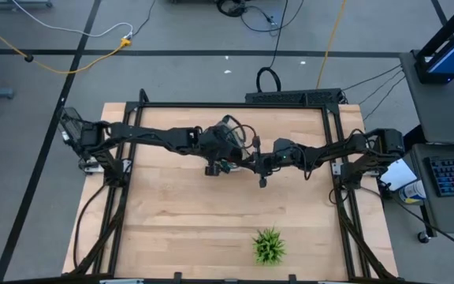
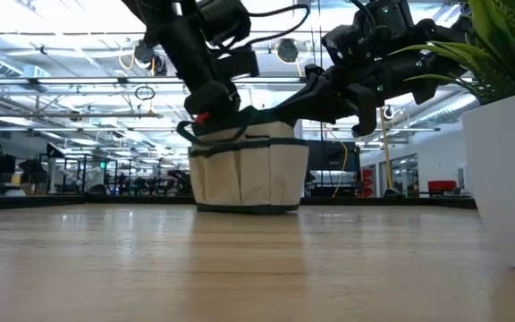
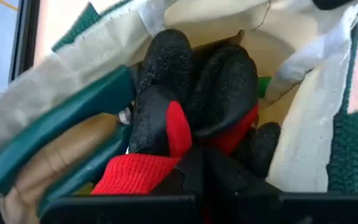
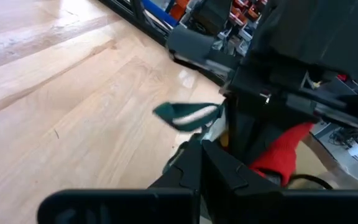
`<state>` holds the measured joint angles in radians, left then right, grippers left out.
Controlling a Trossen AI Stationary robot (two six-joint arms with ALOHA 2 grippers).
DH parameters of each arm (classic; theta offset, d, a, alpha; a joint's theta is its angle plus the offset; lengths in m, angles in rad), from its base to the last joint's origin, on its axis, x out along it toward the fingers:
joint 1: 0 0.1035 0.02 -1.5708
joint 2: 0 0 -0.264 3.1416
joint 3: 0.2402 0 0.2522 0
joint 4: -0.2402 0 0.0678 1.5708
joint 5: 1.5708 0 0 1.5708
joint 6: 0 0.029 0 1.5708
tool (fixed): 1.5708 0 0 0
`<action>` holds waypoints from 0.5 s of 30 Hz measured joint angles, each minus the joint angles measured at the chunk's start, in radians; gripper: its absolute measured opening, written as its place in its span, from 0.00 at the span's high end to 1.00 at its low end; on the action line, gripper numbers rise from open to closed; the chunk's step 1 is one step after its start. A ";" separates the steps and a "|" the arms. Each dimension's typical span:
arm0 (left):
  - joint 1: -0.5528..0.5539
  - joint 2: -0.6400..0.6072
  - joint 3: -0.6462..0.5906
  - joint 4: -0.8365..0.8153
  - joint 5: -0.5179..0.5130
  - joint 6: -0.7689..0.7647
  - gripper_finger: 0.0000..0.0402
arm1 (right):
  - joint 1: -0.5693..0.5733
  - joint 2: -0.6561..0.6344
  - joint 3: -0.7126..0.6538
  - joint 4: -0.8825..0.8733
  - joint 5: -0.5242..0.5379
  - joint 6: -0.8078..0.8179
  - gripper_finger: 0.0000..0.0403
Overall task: Pick & Place Garden tools in Gardening bag
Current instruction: Put the red gloves into the gardening bag
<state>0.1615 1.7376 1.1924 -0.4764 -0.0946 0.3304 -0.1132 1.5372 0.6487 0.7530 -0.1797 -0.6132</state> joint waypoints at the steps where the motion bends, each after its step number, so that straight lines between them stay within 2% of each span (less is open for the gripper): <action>1: 0.000 0.000 -0.001 0.003 -0.001 0.003 0.98 | 0.002 0.000 0.000 -0.001 0.002 -0.001 1.00; 8: -0.026 -0.069 -0.009 0.038 -0.010 0.053 0.94 | -0.005 -0.001 0.001 0.015 -0.007 -0.025 1.00; 15: -0.049 -0.151 -0.009 0.036 -0.048 0.033 0.93 | -0.004 -0.002 0.002 0.043 -0.015 -0.031 1.00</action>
<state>0.1121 1.5867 1.1835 -0.4403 -0.1424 0.3634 -0.1177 1.5352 0.6502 0.7957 -0.1951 -0.6441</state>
